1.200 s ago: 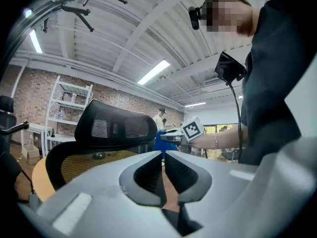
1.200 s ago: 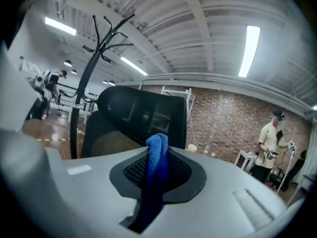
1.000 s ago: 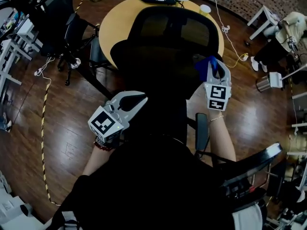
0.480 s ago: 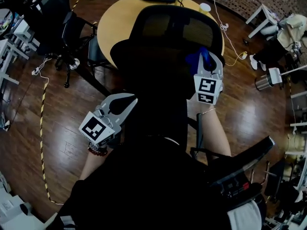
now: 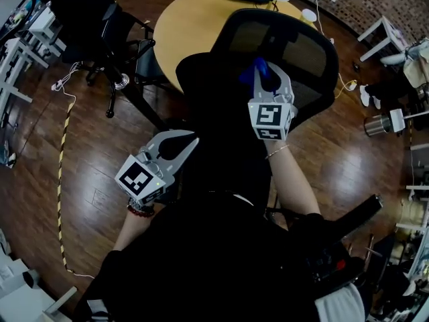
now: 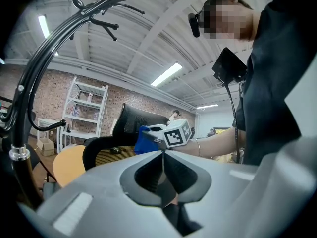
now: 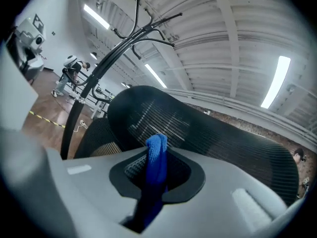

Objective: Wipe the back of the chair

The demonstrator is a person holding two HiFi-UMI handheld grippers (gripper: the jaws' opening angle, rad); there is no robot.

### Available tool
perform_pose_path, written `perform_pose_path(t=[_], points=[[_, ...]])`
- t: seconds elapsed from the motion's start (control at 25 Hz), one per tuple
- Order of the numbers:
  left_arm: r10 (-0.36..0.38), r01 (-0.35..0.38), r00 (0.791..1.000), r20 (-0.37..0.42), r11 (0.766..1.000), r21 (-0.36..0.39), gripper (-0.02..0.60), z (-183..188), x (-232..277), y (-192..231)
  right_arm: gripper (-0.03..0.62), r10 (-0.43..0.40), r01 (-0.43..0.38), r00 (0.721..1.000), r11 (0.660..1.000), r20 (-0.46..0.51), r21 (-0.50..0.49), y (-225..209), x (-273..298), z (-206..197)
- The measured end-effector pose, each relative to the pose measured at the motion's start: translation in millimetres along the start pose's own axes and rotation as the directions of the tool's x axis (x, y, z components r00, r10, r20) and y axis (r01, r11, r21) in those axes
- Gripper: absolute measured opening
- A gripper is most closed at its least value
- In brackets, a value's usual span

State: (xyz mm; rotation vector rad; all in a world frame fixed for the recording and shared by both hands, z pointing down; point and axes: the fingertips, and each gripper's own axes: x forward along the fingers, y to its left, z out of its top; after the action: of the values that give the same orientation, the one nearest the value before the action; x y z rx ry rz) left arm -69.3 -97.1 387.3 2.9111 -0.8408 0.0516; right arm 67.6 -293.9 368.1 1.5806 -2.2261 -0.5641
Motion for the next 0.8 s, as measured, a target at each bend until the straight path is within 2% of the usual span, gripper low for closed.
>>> perform_pose_path(t=[0.32,0.56,0.64,0.72,0.8], points=[[0.040,-0.039,0.998,0.051,0.999,-0.022,0.017,5.3,-13.0,19.2,0.038,0.136,-0.137,0.985,0.991,0.103,0.001,65.1,16.8,50.0],[0.036,-0.033,0.998,0.057,0.999,-0.040,0.017,-3.5,-15.1,19.0,0.040,0.211,-0.233,0.960,0.966,0.185,0.108,91.9,14.2,67.9],[0.028,-0.025,0.998,0.060,0.999,-0.039,0.017,-2.1,-16.7,15.7,0.040,0.267,-0.294,0.940,0.950,0.212,0.104,105.0,12.6,75.7],[0.030,-0.027,0.996,0.079,0.999,-0.044,0.017,4.9,-19.5,15.3,0.040,0.341,-0.367,0.906,0.928,0.252,0.060,121.9,11.0,91.2],[0.044,-0.039,0.995,0.091,0.998,-0.053,0.015,9.9,-21.5,16.3,0.040,0.383,-0.412,0.870,0.911,0.311,0.032,130.4,6.1,111.5]])
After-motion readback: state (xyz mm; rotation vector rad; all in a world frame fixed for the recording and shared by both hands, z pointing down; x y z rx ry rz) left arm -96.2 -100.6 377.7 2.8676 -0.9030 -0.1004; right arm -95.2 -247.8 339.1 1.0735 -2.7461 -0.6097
